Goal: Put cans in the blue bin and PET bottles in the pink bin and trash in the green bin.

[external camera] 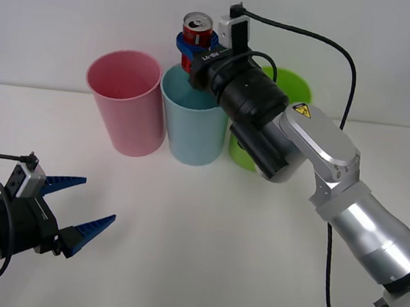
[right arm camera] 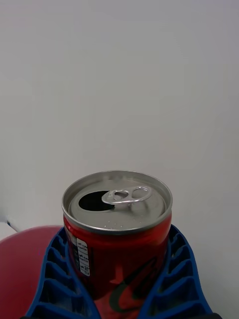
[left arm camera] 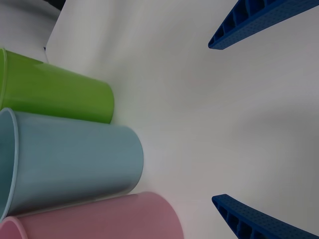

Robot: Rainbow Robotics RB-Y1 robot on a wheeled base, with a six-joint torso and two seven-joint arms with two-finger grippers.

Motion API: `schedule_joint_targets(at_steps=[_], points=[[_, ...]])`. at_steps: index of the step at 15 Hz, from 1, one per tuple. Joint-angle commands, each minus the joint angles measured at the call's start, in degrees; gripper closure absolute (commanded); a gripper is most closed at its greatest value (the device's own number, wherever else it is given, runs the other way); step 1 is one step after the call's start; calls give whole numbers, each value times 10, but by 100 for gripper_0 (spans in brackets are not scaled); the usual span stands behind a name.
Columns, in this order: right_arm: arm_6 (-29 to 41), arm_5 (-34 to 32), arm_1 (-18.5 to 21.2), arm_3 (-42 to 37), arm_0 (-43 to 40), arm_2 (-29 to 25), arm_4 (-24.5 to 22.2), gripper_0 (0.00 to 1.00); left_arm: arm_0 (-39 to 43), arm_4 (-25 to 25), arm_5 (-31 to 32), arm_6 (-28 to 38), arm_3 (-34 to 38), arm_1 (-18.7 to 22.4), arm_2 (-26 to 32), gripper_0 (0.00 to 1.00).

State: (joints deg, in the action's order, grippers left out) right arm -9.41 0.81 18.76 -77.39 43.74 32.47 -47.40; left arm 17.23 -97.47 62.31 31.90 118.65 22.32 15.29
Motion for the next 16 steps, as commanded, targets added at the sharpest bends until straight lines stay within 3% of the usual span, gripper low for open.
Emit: schedule_joint_targets(at_steps=[1,10,11,13,14,16], points=[[0,0,2,29,13,8,0,100,0,0,0,0,0,0,0,0],[7,1,20,45,14,33,6,100,0,0,0,0,0,0,0,0],[7,0,20,47,14,34,6,95,0,0,0,0,0,0,0,0],[9,1,20,48,14,35,6,5,0,0,0,0,0,0,0,0],[11,1,20,50,14,35,7,0,0,0,0,0,0,0,0,0],[13,0,20,50,14,35,7,0,0,0,0,0,0,0,0,0]])
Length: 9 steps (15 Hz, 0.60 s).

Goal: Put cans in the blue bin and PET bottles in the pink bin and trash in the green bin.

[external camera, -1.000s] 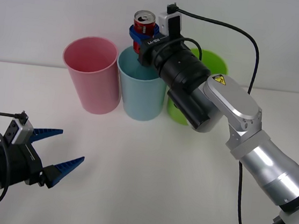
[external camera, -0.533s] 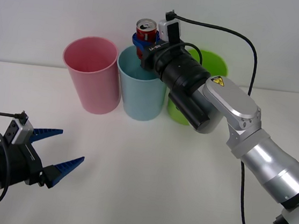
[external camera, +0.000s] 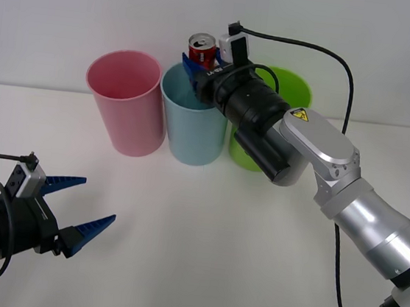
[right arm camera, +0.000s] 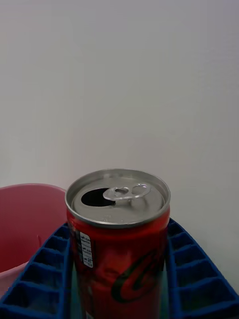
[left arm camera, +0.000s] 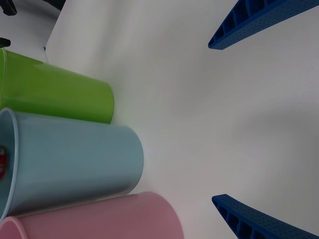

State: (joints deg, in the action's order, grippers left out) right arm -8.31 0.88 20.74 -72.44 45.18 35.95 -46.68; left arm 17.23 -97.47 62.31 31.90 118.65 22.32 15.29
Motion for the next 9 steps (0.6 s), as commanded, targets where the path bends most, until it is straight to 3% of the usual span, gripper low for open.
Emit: schedule_joint_targets(at_steps=[1,9], points=[[3,0,0,0,0,0,0,0,0,0,0,0,0,0,0,0],[11,-11,5,-8,4,-5,2,0,0,0,0,0,0,0,0,0]])
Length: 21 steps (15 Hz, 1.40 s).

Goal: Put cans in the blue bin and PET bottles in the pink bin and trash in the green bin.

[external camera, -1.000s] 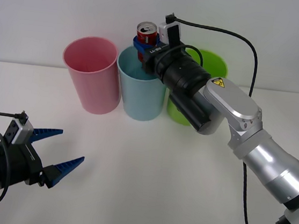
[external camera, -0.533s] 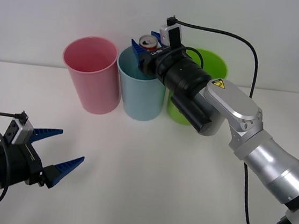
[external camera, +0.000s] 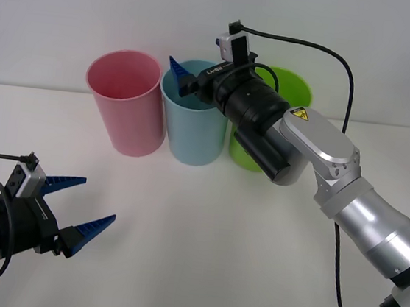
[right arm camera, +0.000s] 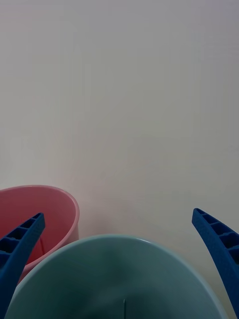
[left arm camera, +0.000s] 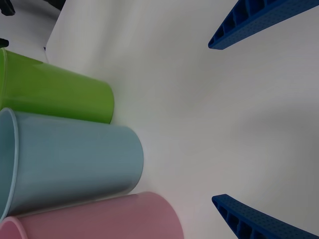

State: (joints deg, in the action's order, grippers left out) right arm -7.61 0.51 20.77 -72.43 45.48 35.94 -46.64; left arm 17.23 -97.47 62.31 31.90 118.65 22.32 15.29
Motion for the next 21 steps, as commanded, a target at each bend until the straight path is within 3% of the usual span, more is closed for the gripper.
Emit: schedule_joint_targets(at_steps=[1,7,10,12,16,21], points=[[7,-10,13,-20,1,-6,4,0,0,0,0,0,0,0,0,0],[91,-41,110,-173,-55,-10,12,0,0,0,0,0,0,0,0,0],[94,-56,164,-275,-143,-42,9,0,0,0,0,0,0,0,0,0],[94,-107,182,-321,-210,-86,2,0,0,0,0,0,0,0,0,0],[95,-221,178,-367,-338,-178,-62,0,0,0,0,0,0,0,0,0],[99,-374,106,-410,-502,-295,-181,0,0,0,0,0,0,0,0,0]])
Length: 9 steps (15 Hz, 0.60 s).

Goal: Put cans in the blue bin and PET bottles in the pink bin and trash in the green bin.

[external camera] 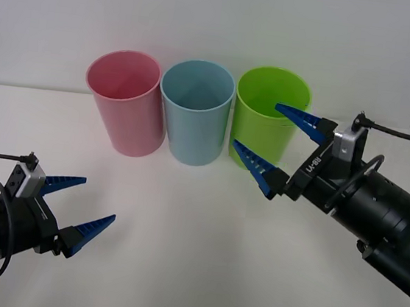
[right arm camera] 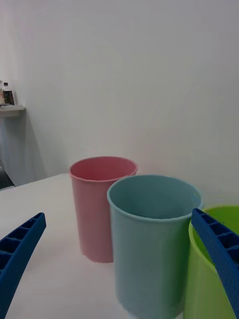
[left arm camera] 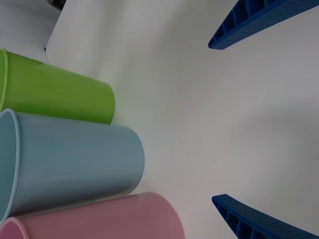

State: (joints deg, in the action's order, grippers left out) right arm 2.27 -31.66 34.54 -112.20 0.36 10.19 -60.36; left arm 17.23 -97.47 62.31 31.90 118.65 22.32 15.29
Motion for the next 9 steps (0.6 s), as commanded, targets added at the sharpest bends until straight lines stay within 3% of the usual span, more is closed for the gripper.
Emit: schedule_joint_targets(at_steps=[1,3,9], points=[[0,-80,-49,-19,-80,-60,-71,0,0,0,0,0,0,0,0,0],[0,-131,-70,-29,-127,-101,-113,0,0,0,0,0,0,0,0,0],[-13,-184,-73,-71,-225,-166,-170,0,0,0,0,0,0,0,0,0]])
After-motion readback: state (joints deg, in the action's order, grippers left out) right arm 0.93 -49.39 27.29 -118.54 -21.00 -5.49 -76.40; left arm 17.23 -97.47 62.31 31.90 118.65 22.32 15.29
